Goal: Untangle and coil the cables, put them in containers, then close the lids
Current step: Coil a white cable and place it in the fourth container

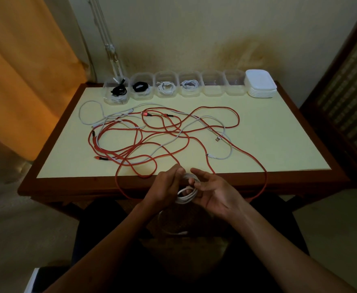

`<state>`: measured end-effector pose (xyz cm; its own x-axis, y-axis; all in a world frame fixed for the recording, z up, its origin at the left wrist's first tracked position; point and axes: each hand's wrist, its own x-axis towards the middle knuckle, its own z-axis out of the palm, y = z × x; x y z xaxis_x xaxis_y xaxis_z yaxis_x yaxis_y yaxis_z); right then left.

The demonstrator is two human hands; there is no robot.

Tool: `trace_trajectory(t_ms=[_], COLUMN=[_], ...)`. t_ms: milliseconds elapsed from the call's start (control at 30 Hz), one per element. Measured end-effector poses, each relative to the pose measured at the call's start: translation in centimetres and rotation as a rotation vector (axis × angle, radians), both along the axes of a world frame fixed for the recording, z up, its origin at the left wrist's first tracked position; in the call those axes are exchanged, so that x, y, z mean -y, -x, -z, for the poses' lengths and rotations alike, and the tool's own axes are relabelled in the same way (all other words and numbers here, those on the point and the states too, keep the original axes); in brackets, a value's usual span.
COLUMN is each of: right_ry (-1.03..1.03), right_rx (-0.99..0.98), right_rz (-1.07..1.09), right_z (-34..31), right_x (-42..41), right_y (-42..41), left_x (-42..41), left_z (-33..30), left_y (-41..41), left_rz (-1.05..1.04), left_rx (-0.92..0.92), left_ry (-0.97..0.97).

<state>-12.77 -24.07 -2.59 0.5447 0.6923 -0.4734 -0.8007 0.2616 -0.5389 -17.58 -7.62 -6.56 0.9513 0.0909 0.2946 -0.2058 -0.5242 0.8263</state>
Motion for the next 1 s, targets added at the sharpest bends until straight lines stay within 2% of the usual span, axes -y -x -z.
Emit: trace_trajectory(t_ms=[200, 300, 433, 533, 567, 667, 800, 867, 1000], right_ry=[0.072, 0.204, 0.348, 0.433, 0.440, 0.442, 0.434, 0.421, 0.428], right_rx=[0.101, 0.144, 0.293, 0.402, 0.410, 0.415, 0.391, 0.381, 0.401], right_rz=[-0.138, -0.070, 0.054, 0.090, 0.106, 0.158, 0.189, 0.189, 0.177], right_z=[-0.7, -0.9, -0.1, 0.5, 0.6, 0.9, 1.1, 1.2, 2.2], right_x=[-0.4, -0.8, -0.6, -0.6, -0.6, -0.8, -0.6, -0.5, -0.6], right_y=[-0.1, -0.4, -0.4, -0.3, -0.2, -0.1, -0.4, -0.5, -0.1], left_x=[0.0, 0.2, 1.0, 0.7, 0.5, 0.5, 0.3, 0.3, 1.1], left_z=[0.3, 0.8, -0.2, -0.8, -1.0, -1.6, -3.3, -3.4, -3.6], left_y=[-0.2, -0.6, -1.1, -1.8, -1.9, -1.9, -1.2, -0.9, -0.3], left_rz=[0.092, -0.018, -0.264, -0.245, -0.235, -0.228, -0.170, -0.167, -0.141], left_rx=[0.078, 0.054, -0.216, -0.479, -0.575, -0.718, -0.774, -0.783, -0.826], left_ry=[-0.217, -0.272, -0.440, -0.609, -0.512, 0.035, 0.390, 0.453, 0.344])
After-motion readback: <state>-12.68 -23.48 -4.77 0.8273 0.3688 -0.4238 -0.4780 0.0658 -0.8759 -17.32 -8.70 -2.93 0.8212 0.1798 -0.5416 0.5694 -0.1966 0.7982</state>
